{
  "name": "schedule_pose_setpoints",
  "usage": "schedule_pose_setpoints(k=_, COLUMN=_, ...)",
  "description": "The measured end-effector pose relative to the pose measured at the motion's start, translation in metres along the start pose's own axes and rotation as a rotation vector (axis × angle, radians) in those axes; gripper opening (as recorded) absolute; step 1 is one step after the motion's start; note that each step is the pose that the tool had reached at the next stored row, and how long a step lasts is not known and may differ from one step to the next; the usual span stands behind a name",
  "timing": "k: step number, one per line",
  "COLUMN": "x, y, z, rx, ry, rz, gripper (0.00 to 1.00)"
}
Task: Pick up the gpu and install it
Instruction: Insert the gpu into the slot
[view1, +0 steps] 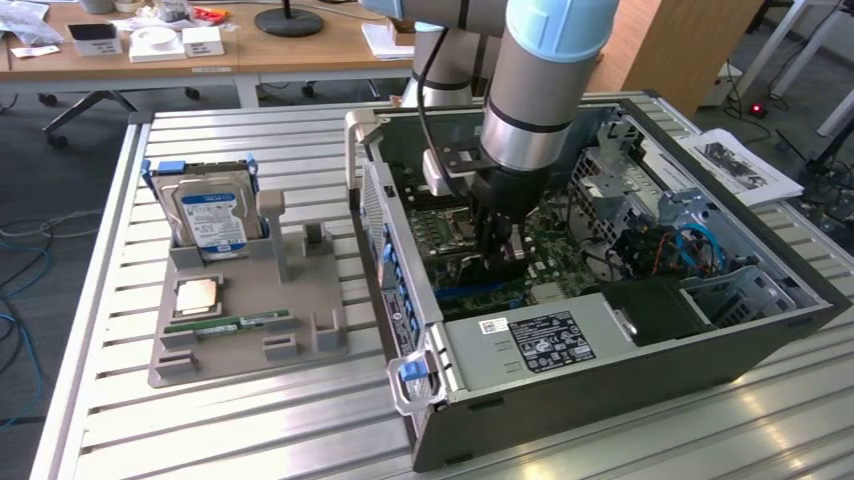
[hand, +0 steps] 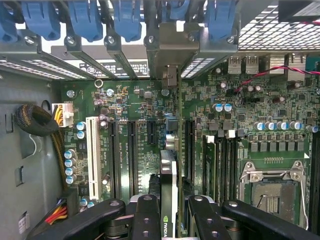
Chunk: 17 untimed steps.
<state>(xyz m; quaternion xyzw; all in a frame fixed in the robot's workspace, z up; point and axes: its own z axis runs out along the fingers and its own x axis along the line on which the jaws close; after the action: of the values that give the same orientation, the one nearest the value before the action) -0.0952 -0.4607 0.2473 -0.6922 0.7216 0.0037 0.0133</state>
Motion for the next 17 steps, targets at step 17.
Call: schedule_pose_setpoints(k=17, x=-0.0001, y=0.0, z=0.0004, rx=0.0002, ry=-0.0006, rz=0.0, gripper=0.27)
